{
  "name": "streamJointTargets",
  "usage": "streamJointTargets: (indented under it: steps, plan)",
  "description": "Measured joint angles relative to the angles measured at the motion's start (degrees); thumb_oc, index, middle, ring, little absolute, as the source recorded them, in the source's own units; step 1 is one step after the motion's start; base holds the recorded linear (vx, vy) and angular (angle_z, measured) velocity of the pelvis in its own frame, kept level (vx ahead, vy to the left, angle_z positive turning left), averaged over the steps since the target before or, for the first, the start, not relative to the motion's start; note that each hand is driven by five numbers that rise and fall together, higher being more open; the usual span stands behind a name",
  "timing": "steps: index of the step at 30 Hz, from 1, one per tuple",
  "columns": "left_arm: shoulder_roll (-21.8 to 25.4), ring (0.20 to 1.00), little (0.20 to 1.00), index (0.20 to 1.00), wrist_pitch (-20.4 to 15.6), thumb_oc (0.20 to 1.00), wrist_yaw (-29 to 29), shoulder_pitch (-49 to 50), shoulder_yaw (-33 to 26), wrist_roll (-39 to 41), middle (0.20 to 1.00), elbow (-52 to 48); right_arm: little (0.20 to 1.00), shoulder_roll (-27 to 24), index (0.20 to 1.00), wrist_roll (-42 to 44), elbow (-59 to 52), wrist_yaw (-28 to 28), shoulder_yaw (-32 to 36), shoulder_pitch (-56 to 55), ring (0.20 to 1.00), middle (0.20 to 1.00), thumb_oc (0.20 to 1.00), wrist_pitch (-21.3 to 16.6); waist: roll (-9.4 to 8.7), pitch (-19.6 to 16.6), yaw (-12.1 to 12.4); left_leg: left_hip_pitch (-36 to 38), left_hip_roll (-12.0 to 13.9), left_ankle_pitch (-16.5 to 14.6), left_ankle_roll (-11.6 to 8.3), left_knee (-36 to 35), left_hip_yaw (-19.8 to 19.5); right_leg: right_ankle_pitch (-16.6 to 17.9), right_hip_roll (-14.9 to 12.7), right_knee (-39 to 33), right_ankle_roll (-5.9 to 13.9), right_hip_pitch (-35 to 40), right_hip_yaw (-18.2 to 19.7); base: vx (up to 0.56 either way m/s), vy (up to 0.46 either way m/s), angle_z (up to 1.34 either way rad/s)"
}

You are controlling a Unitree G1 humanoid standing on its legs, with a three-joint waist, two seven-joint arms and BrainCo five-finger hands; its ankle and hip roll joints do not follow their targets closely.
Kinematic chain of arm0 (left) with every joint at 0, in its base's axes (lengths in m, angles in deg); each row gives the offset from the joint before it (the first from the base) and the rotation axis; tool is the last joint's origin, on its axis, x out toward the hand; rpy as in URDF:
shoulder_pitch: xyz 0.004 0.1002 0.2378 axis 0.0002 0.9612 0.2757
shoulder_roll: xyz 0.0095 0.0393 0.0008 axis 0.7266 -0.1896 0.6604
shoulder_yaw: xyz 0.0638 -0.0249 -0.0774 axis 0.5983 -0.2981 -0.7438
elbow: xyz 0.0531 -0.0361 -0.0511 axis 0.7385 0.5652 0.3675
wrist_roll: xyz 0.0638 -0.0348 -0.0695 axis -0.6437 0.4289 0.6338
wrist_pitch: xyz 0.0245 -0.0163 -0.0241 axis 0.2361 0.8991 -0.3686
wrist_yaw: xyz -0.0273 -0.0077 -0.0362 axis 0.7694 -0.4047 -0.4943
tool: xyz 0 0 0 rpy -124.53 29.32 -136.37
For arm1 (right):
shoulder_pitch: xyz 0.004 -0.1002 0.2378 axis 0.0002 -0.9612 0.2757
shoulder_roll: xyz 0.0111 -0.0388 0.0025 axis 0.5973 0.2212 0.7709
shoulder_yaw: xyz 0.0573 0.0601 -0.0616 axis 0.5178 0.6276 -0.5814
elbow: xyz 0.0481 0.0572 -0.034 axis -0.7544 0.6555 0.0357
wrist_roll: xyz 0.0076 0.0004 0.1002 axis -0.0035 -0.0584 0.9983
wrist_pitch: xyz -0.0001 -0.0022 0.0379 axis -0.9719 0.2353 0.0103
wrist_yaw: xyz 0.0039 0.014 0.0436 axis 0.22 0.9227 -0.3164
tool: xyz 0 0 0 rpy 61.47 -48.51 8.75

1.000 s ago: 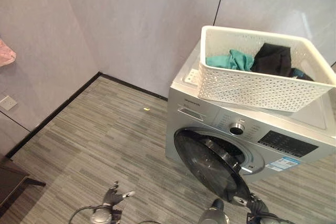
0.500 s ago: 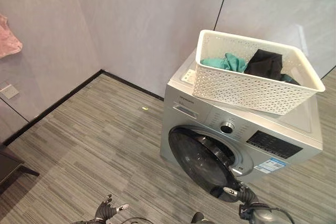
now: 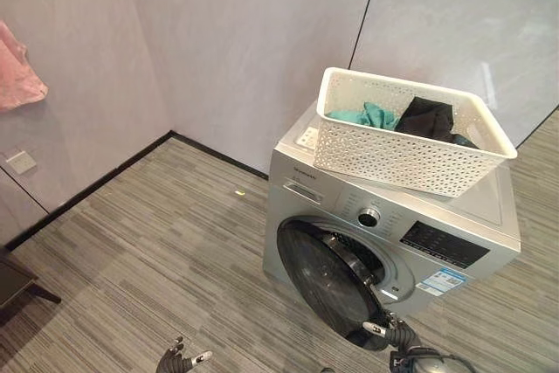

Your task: Grab the laundry basket,head to the washer,open it,put in the laundry and shut it.

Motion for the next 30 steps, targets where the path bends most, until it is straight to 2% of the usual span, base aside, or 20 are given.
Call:
streamJointTargets:
  steps: [6, 9, 10, 11, 12, 13, 14, 16, 18, 21, 23, 25, 27, 30]
  plan:
    - [0.15, 1.0, 1.0, 1.0, -1.07, 1.0, -0.59, -0.09, 0.37, 0.72, 1.0, -8.43, 1.0, -2.51, 1.0, 1.14, -0.02, 1.16, -0.44, 0.0, 1.0, 1.0, 1.0, 0.0, 2.43, 0.98, 0.24, -4.25, 0.07, 1.75, 0.43, -0.05, -3.79, 0.0, -0.08, 0.0, -0.28, -1.76, -2.82, -0.25, -0.028, 0.29]
    - [0.05, 1.0, 1.0, 1.0, -1.17, 1.0, -1.03, -2.3, 3.38, 2.91, 1.0, -8.91, 1.0, -3.84, 1.0, 1.27, 1.11, 1.4, -0.07, 0.68, 1.0, 1.0, 1.0, -0.07, 4.01, 2.17, 0.28, -8.63, 0.07, 2.38, 0.35, 1.71, -5.3, 0.65, -0.37, 0.06, -0.83, -3.8, -5.02, -0.27, 0.144, 0.4]
    - [0.32, 1.0, 1.0, 1.0, -1.01, 1.0, -1.51, -4.72, 5.62, 3.65, 1.0, -9.39, 1.0, -3.82, 1.0, 2.5, 2.08, 1.57, 0.19, 2.03, 1.0, 1.0, 1.0, -0.95, 2.14, 4.09, -0.4, -11.7, -0.26, 1.05, -0.08, 8.86, -1.54, 2.41, -3.18, -0.08, -2.97, -5.72, -7.45, -0.05, 0.246, 0.44]
    - [0.15, 1.0, 1.0, 1.0, -1.01, 1.0, -2.0, -5.23, 6.26, 4.1, 1.0, -10.44, 1.0, -3.84, 1.0, 3.4, 1.86, 1.8, 0.38, 2.41, 1.0, 1.0, 1.0, -1.43, 2.12, 4.69, -1.23, -13.44, -0.38, 0.03, -0.28, 14.07, -0.8, 2.47, -4.12, 0.22, -2.36, -6.13, -7.97, 0.01, 0.186, 0.4]
    - [-0.71, 1.0, 1.0, 1.0, -1.0, 1.0, -2.13, -4.52, 6.34, 4.49, 1.0, -11.82, 1.0, -3.9, 1.0, 3.41, 1.87, 1.82, 1.31, 2.97, 1.0, 1.0, 1.0, -1.46, 3.53, 5.19, -1.93, -12.76, 0.42, -2.09, -0.53, 14.8, -1.79, 2.6, -4.01, 0.47, -1.79, -5.72, -8.03, -0.04, 0.173, 0.33]
    - [-1.78, 1.0, 1.0, 1.0, -1.11, 1.0, -2.48, -3.89, 6.59, 4.49, 1.0, -13.25, 1.0, -4.17, 1.0, 3.44, 1.95, 2.09, 2.35, 2.67, 1.0, 1.0, 1.0, -1.45, 5.66, 5.11, -2.59, -10.79, 1.55, -3.96, -0.37, 10.65, -2.53, 2.51, -3.01, 0.47, -0.89, -5.31, -7.96, -0.06, 0.231, 0.17]
    - [-1.7, 1.0, 1.0, 1.0, -1.27, 1.0, -2.73, -5.18, 6.67, 4.51, 1.0, -12.98, 1.0, -3.02, 1.0, 3.51, 2.19, 2.9, 2.53, 3.06, 1.0, 1.0, 1.0, -1.36, 4.42, 5.61, -2.97, -9.01, -0.09, -3.29, -1.23, 9.58, -2.48, 2.7, -4.73, 0.28, -0.37, -5.23, -7.04, -0.07, 0.285, 0.02]
    - [-1.22, 1.0, 1.0, 1.0, -1.14, 1.0, -3.42, -5.18, 6.93, 4.42, 1.0, -12.42, 1.0, -2.12, 1.0, 3.48, 2.73, 2.53, 2.26, 4.39, 1.0, 1.0, 1.0, -0.46, 3.24, 5.94, -3.21, -8.15, -1.69, -4.36, 0.85, 10.25, -1.86, 3.17, -6.61, 1.19, 0.12, -5.29, -5.89, -0.03, 0.167, -0.24]
    - [0.37, 1.0, 1.0, 1.0, -1.03, 1.0, -3.74, -5.11, 6.72, 3.99, 1.0, -12.3, 1.0, -0.39, 1.0, 3.86, 3.85, 2.58, 0.5, 5.08, 1.0, 1.0, 1.0, 1.35, 1.56, 5.08, -2.99, -7.27, -3.04, -5.02, 1.77, 10.1, -0.59, 3.17, -8.03, 1.51, 0.28, -5.07, -4.48, 0.01, 0.126, -0.26]
    - [3.63, 1.0, 1.0, 1.0, -1.03, 1.0, -3.59, -4.37, 4.97, 3.95, 1.0, -11.48, 1.0, 2.76, 1.0, 5.67, 4.47, 2.55, -5.47, 3.8, 1.0, 1.0, 1.0, 3.19, -1.22, 3.31, -1.44, -5.46, -4.09, -4.91, 2.43, 8.71, 0.64, 3.15, -9.11, 1.67, 0.3, -4.85, -4.24, 0.02, 0.088, -0.2]
    - [4.51, 1.0, 1.0, 1.0, -1.03, 1.0, -3.23, -3.63, 3.2, 4.05, 1.0, -11.4, 1.0, 5.17, 1.0, 5.67, 5.5, 2.48, -9.21, 3.38, 1.0, 1.0, 1.0, 4.06, -2.39, 2.55, -0.94, -4.5, -4.2, -4.69, 2.75, 7.98, 0.72, 3.13, -9.29, 1.96, 0.32, -4.38, -4.32, 0.02, 0.038, -0.08]
    - [4.65, 1.0, 1.0, 1.0, -1.03, 1.0, -3.08, -3.13, 2.77, 4.21, 1.0, -11.48, 1.0, 6.32, 1.0, 5.68, 5.84, 1.91, -10.88, 2.86, 1.0, 1.0, 1.0, 4.06, -2.55, 2.43, -0.21, -3.18, -4.29, -4.49, 3.04, 6.83, 0.72, 2.87, -9.57, 2.29, 0.64, -3.9, -4.42, 0.04, 0.02, 0.02]
    - [4.29, 1.0, 1.0, 1.0, -1.13, 1.0, -3.08, -2.42, 1.95, 5.51, 1.0, -13.98, 1.0, 8.46, 1.0, 5.62, 6.29, 0.23, -16.31, 3.99, 1.0, 1.0, 1.0, 4.16, -2.02, 2.3, 1.88, -2.3, -4.13, -4.42, 2.98, 5.52, 0.64, 2.97, -9.52, 2.97, 0.62, -3.81, -4.92, 0.03, -0.023, 0.08]
    - [3.76, 1.0, 1.0, 1.0, -1.19, 1.0, -3.09, -1.96, 2.14, 7.45, 1.0, -16.62, 1.0, 11.2, 1.0, 5.99, 5.71, -3.48, -17.73, 7.3, 1.0, 1.0, 1.0, 3.86, -0.04, 1.38, 3.37, -1.88, -3.2, -3.16, 2.23, 4.86, 0.17, 3.49, -8.85, 3.01, 0.75, -2.67, -5.76, 0.04, -0.044, 0.24]
